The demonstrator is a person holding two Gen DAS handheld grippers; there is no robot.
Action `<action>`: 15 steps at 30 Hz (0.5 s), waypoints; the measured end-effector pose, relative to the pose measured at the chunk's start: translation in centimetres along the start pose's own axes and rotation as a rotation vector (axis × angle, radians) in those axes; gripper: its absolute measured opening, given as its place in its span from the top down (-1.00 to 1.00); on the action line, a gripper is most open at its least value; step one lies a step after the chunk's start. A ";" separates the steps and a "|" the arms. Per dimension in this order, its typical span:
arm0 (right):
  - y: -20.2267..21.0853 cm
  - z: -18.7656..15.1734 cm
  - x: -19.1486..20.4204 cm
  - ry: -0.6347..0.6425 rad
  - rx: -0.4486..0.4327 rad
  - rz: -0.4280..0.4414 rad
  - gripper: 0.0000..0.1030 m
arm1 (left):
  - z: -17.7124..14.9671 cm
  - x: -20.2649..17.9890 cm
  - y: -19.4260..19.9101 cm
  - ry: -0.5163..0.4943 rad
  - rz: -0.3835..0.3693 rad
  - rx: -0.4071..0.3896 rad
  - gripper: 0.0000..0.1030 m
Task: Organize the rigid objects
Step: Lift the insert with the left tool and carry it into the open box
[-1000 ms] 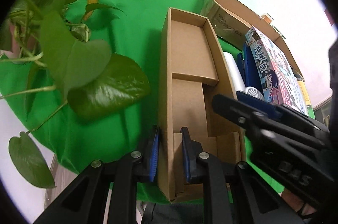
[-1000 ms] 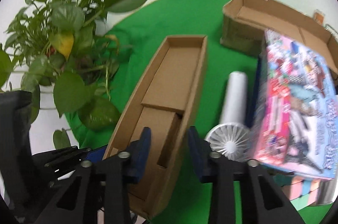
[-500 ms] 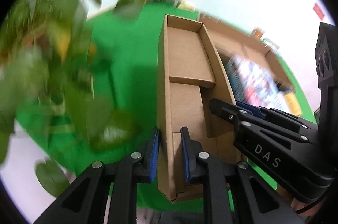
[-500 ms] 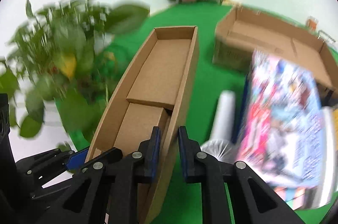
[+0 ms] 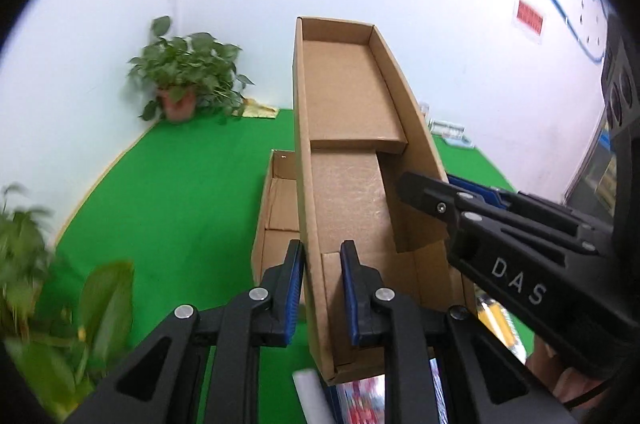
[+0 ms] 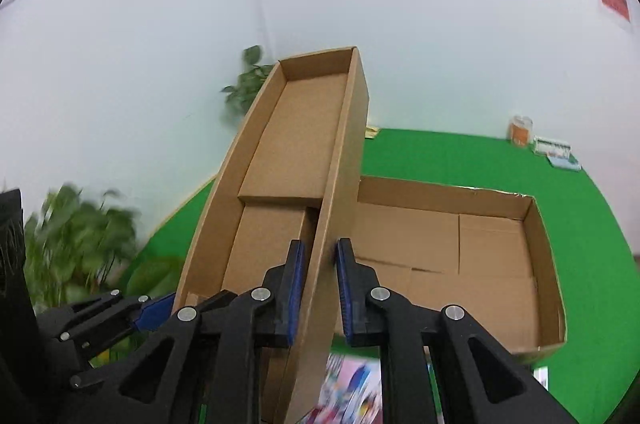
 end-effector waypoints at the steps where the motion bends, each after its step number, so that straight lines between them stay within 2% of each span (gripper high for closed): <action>1: -0.7 0.4 -0.8 -0.009 0.012 -0.004 0.72 | 0.5 0.0 -1.3 -0.009 -0.002 0.021 0.66; 6: -7.3 0.9 -5.0 -0.055 0.133 0.008 0.72 | 0.0 1.2 -7.1 -0.012 0.012 0.120 0.67; 10: -14.4 0.0 -5.0 -0.076 0.211 0.029 0.72 | -1.3 1.9 -11.1 -0.025 0.051 0.193 0.67; 15: -21.9 -2.2 -6.2 -0.100 0.312 0.051 0.72 | -3.0 3.3 -16.5 0.004 0.043 0.293 0.67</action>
Point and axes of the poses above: each gripper's, at about its wrist camera, not at the fingertips, and y roughly against the way its jaws point, x to its left, z to its top, the point moved 9 cm from there along -y, roughly the way its jaws point, and after that the axes turned 5 degrees about z, right-handed, at the moved point
